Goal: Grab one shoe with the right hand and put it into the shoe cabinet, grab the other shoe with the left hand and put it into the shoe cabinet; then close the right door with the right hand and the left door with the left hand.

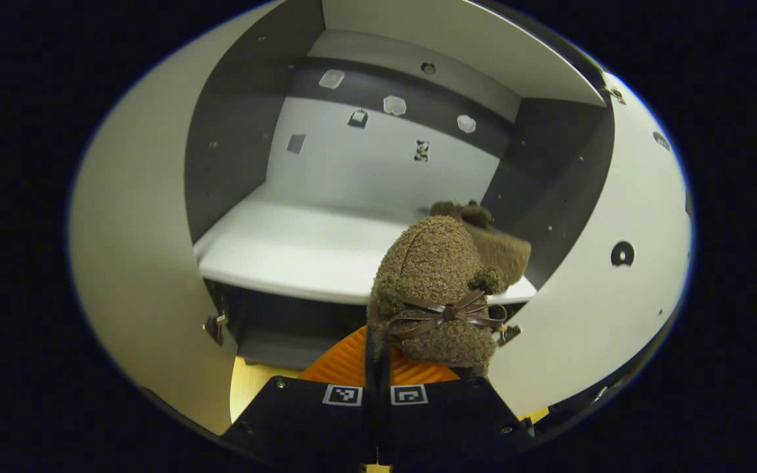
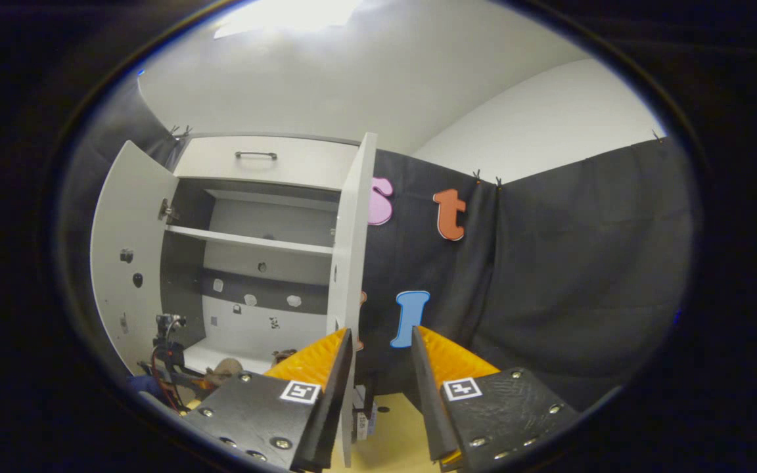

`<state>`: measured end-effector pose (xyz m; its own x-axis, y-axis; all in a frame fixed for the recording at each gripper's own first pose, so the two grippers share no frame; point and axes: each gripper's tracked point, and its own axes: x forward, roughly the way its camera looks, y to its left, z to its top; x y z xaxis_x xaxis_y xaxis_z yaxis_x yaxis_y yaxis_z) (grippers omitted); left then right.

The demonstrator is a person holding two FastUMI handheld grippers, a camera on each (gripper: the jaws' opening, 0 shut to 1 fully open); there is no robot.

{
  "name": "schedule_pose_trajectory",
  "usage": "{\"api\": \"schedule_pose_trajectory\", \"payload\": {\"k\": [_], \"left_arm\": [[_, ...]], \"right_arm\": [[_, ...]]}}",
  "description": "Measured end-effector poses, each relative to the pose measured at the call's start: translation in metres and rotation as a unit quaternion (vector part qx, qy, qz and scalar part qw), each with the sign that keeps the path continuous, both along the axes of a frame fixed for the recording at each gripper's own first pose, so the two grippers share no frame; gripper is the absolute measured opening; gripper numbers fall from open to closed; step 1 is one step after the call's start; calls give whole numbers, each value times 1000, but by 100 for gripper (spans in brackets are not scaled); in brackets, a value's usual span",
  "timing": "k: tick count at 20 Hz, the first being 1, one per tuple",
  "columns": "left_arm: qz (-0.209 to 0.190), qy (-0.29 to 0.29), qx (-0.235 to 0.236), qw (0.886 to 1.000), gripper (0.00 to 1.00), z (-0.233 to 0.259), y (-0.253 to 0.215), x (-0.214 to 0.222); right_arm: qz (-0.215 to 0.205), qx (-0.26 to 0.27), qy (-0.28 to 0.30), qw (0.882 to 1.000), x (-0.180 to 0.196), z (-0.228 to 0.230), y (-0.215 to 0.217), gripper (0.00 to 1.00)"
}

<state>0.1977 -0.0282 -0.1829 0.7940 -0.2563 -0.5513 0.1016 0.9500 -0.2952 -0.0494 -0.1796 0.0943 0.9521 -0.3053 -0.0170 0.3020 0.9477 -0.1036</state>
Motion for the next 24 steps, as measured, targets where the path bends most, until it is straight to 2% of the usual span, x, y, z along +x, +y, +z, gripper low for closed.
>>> {"api": "schedule_pose_trajectory", "payload": {"k": [3, 7, 10, 17, 22, 24], "left_arm": [[16, -22, 7, 1000, 1, 22, -1, 59], [39, -20, 21, 999, 2, 30, 12, 111], [48, -1, 30, 998, 1, 18, 14, 136], [57, 23, 62, 996, 1, -12, 16, 158], [51, 27, 87, 995, 1, -19, 13, 162], [42, 30, 87, 995, 9, -18, 8, 160]], "right_arm": [[-13, 0, 1, 1000, -5, -5, -15, 53], [-33, 6, 7, 999, -11, -15, -32, 51], [-55, 11, 19, 998, -18, -26, -51, 54], [-90, 26, 32, 995, -28, -41, -77, 53], [-91, 39, 44, 994, -21, -57, -79, 53], [-84, 47, 50, 994, -15, -65, -78, 54]]}}
